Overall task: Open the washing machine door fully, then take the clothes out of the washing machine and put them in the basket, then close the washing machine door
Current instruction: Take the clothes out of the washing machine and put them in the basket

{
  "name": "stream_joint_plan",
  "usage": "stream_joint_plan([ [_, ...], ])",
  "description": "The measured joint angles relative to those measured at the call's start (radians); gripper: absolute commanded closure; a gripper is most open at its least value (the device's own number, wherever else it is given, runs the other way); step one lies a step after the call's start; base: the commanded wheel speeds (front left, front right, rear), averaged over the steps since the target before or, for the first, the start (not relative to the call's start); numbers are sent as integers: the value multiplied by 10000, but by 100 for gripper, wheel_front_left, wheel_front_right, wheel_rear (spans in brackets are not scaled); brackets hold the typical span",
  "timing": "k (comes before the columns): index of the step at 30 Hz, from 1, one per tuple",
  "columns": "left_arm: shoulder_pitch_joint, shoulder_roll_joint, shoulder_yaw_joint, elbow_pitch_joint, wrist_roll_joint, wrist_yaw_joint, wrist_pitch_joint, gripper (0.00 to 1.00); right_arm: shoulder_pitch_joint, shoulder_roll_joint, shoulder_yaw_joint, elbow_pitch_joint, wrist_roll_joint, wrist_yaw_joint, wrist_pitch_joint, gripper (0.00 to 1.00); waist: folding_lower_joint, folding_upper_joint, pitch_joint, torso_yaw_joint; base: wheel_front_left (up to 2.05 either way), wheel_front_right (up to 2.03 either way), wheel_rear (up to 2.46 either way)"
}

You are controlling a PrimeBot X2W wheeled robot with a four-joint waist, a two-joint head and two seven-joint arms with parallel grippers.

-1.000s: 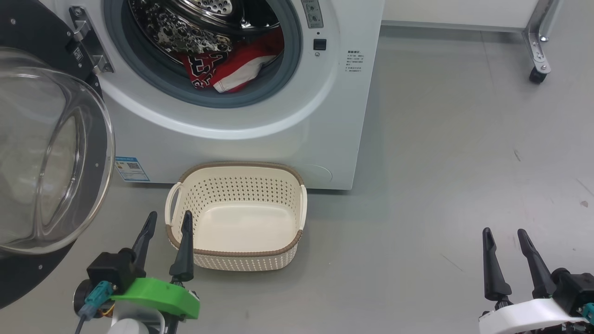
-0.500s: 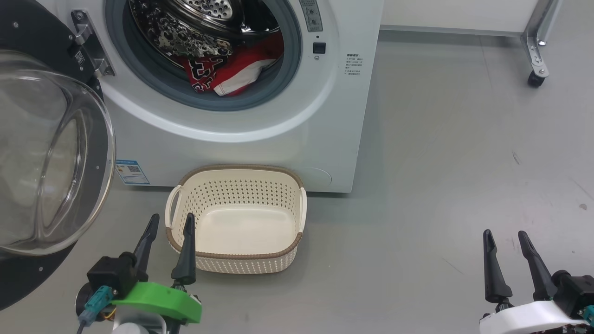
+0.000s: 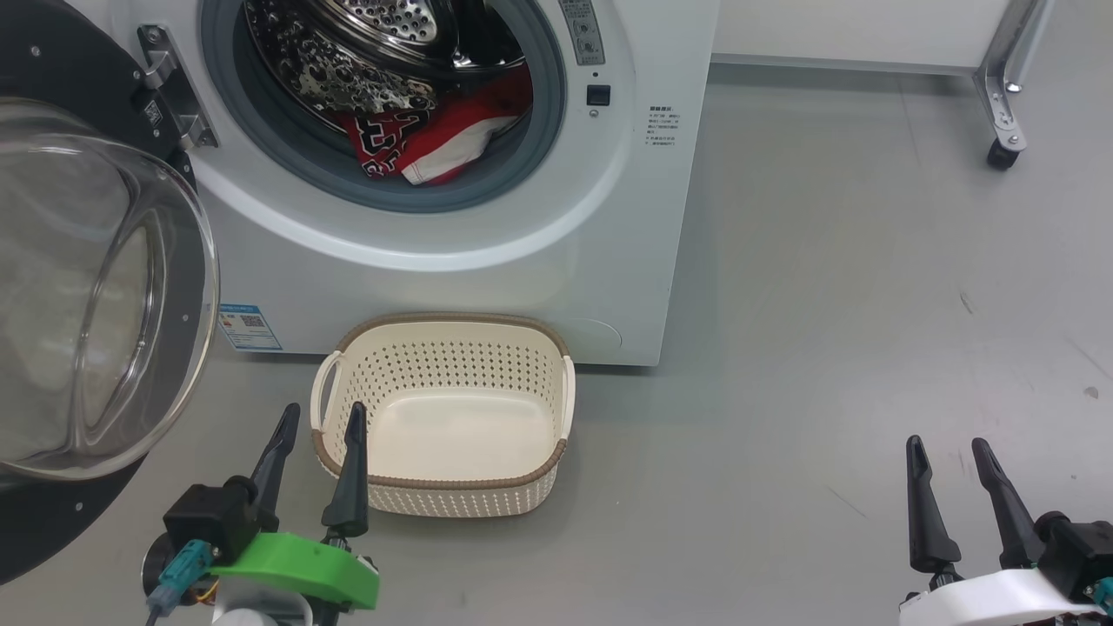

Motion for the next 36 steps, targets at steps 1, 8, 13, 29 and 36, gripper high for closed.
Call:
stream_joint_plan([
  [1,10,0,0,-13,0,0,0,0,0,2,-2,-6,0,4,0,0,0,0,-5,0,0,0,0],
  [8,35,2,-36,-111,-48,-2,0,0,19,29,-42,-77,-2,8,0,0,0,0,29,-3,0,0,0],
  [13,40,2,-58,-115,-75,-2,0,0,21,92,-46,-100,-15,10,0,0,0,0,67,-15,0,0,0],
  [29,43,4,-92,-228,-148,-4,0,0,25,157,-150,-196,-94,40,-2,0,0,0,284,-17,0,0,0],
  [36,42,4,-104,-230,-263,-4,0,0,25,157,-153,-194,-96,94,-13,0,0,0,328,24,0,0,0],
])
